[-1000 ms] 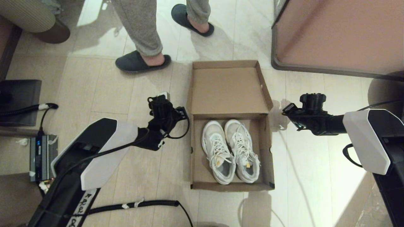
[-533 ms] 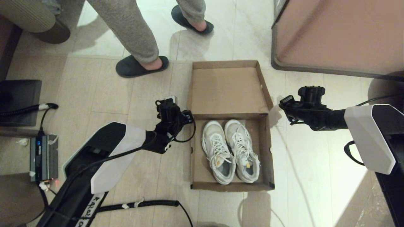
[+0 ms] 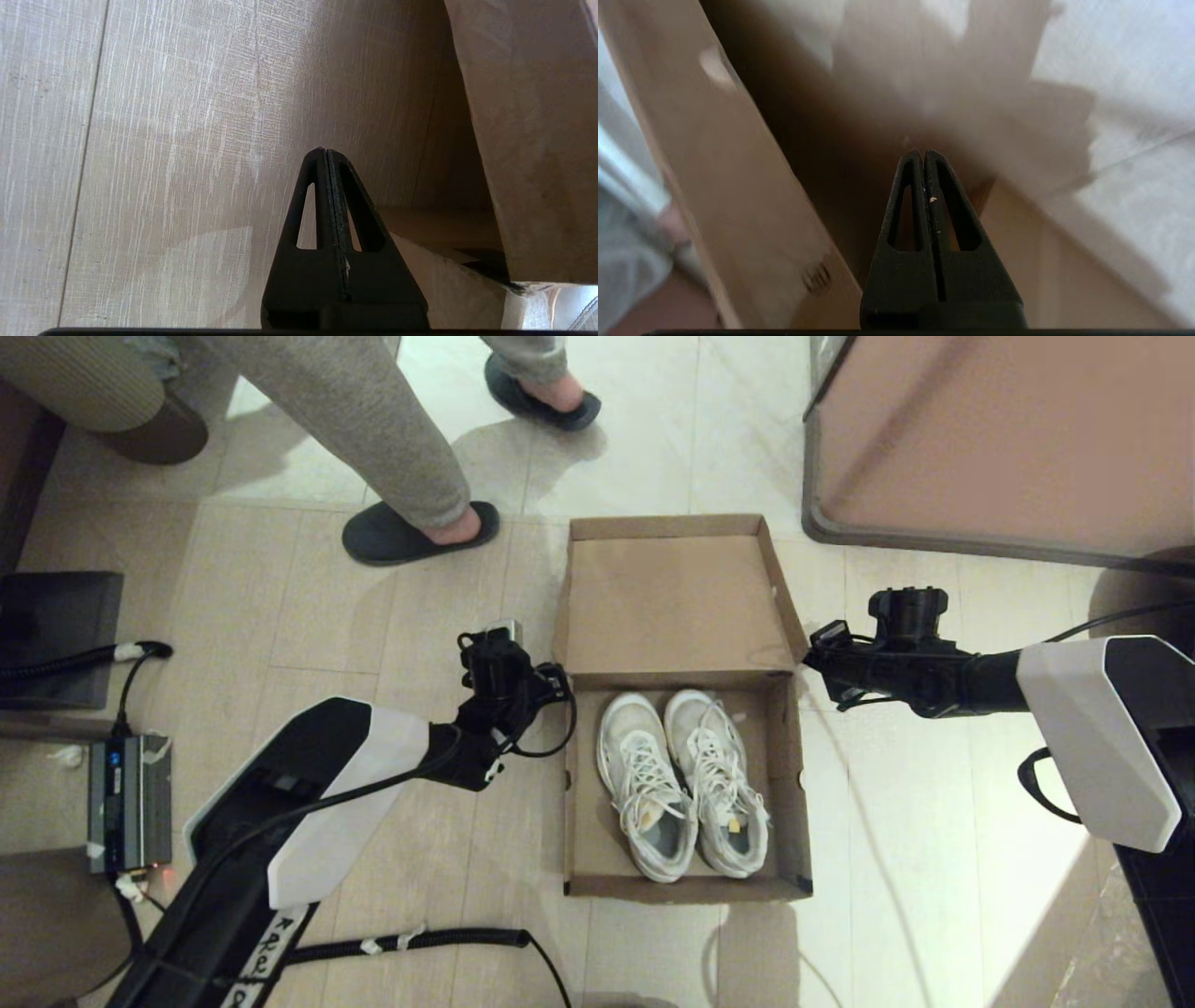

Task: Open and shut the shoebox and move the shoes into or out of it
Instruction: Close the shoe box

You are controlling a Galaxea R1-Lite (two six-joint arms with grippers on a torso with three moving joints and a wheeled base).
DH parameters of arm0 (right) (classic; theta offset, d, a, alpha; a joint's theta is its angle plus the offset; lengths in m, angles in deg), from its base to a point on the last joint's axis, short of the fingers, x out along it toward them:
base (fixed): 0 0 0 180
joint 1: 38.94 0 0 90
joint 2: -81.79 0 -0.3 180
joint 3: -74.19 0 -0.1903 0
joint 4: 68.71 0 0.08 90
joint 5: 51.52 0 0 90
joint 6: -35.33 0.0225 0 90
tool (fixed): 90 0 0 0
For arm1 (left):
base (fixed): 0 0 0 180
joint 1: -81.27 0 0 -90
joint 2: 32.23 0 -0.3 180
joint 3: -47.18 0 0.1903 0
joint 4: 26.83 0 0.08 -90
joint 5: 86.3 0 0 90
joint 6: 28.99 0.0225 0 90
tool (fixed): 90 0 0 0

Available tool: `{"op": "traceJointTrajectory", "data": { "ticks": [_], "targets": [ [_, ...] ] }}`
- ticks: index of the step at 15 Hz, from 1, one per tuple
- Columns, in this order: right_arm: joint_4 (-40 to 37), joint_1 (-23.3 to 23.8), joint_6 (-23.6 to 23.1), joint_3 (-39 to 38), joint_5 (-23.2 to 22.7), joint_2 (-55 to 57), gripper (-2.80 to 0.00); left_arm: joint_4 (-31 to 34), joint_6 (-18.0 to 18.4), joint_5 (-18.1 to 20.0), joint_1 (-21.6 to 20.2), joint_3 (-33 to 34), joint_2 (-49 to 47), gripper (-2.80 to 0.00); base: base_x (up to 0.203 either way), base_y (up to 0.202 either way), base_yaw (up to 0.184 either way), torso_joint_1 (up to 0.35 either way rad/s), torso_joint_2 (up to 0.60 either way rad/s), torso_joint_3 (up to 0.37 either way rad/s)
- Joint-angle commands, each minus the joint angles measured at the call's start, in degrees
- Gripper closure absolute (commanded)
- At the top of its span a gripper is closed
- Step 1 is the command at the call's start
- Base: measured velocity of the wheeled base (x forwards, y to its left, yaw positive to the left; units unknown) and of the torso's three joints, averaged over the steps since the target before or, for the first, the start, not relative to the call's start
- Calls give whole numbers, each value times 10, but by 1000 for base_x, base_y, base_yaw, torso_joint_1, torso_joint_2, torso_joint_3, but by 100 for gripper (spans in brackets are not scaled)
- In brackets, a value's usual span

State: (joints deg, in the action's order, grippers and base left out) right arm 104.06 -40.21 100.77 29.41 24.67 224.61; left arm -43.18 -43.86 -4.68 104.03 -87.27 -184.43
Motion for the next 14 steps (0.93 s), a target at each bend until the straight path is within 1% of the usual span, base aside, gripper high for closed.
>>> {"op": "traceJointTrajectory", "data": {
  "ticks": [1,8,11,12,14],
  "targets": [
    [1,-5,4,-3,-37,-2,0,-2,-1,-1,0,0,6,0,0,0,0,0,0,0],
    [6,-5,0,-9,-202,14,0,9,-1,3,-10,0,10,0,0,0,0,0,0,0],
    [5,-5,-4,-22,-219,14,0,14,-1,5,-14,1,10,0,0,0,0,0,0,0],
    [4,-3,-17,-41,-224,12,0,24,-1,5,-16,1,10,0,0,0,0,0,0,0],
    [3,-1,-68,-98,-236,-4,0,47,0,13,-25,0,11,0,0,0,0,0,0,0]
  ]
}}
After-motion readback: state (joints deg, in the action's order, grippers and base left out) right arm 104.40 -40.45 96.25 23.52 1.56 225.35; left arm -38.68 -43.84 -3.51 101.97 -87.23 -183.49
